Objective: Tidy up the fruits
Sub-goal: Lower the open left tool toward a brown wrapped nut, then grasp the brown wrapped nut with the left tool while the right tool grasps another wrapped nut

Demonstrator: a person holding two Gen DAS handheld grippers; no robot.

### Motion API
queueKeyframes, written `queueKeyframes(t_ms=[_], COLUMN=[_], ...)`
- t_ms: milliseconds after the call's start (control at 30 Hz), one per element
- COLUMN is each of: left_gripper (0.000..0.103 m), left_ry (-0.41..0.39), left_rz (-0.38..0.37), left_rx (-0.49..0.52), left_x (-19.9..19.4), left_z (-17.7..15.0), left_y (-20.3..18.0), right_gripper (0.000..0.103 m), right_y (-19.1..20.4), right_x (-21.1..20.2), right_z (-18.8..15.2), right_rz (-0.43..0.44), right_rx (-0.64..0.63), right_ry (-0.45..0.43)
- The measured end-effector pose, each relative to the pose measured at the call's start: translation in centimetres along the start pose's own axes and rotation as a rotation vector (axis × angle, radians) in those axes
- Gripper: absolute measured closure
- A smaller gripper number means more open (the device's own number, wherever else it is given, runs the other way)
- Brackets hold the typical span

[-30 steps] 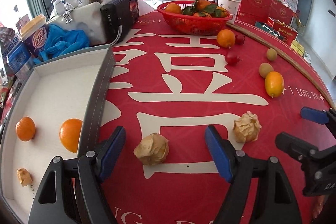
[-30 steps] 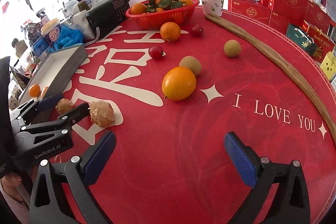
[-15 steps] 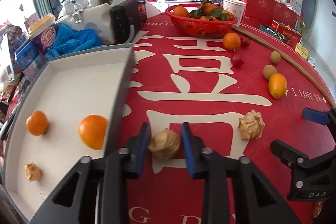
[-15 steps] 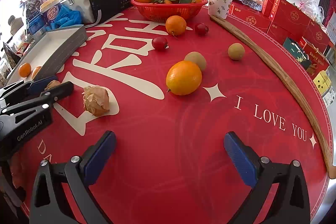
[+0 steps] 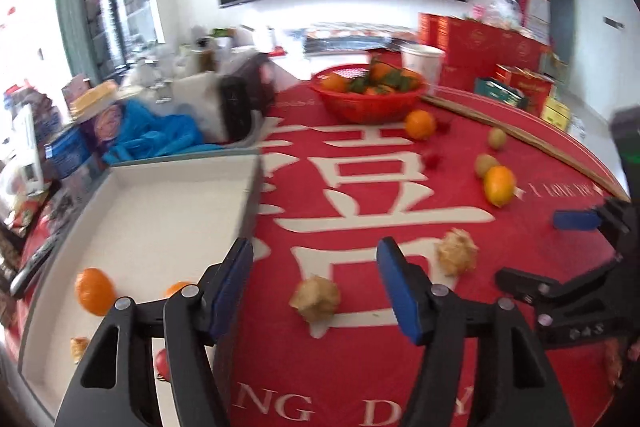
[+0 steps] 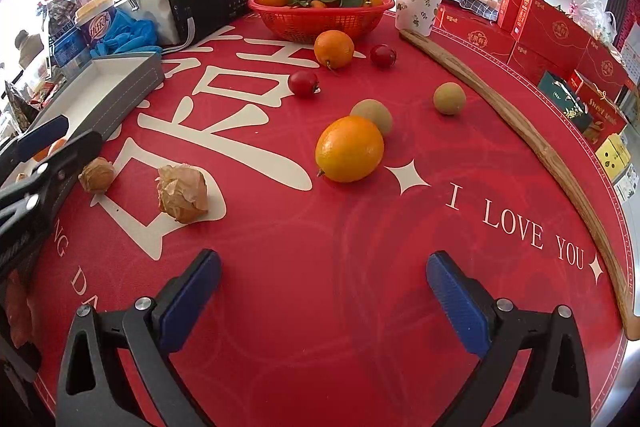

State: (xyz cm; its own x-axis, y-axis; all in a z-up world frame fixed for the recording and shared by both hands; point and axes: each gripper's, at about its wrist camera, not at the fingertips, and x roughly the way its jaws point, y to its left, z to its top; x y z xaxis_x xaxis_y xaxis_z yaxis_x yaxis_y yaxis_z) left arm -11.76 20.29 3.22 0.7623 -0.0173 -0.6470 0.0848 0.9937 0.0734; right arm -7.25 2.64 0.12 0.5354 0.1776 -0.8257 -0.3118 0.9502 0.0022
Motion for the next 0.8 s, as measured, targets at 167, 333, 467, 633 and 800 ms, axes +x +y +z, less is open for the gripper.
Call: queueKeyframes(t_ms=[167,333,467,633,800], left_gripper=[0.035,0.034,0.037,0.076,0.077], left_ry=[0.057,0.200,0.192,0.184,0.184], left_rz=[-0.063,-0.059,-0.052,-0.094,-0.093], left_rx=[0.059,0.003,0.002,0.010,0.004], left_x=[0.8,3.5,3.6,3.4,3.3], left_z=[-0.2,0.0,0.0,-0.1,-0.1], left_y=[-1.4,-0.8,-1.2,-2.0,-2.0], right_gripper=[0.000,0.000,0.000,0.000,0.000], right_y=[0.0,0.0,0.0,0.0,-0.1], right_x=[0.0,0.0,0.1,0.0,0.1], right_z=[0.0,0.0,0.0,0.0,0.0], right_rz=[0.000,-0.001,-0.001,-0.001,0.002], right_rx=[0.000,0.000,0.000,-0.001,-0.005], right_ry=[0.000,0.001,0.001,-0.001,-0.006])
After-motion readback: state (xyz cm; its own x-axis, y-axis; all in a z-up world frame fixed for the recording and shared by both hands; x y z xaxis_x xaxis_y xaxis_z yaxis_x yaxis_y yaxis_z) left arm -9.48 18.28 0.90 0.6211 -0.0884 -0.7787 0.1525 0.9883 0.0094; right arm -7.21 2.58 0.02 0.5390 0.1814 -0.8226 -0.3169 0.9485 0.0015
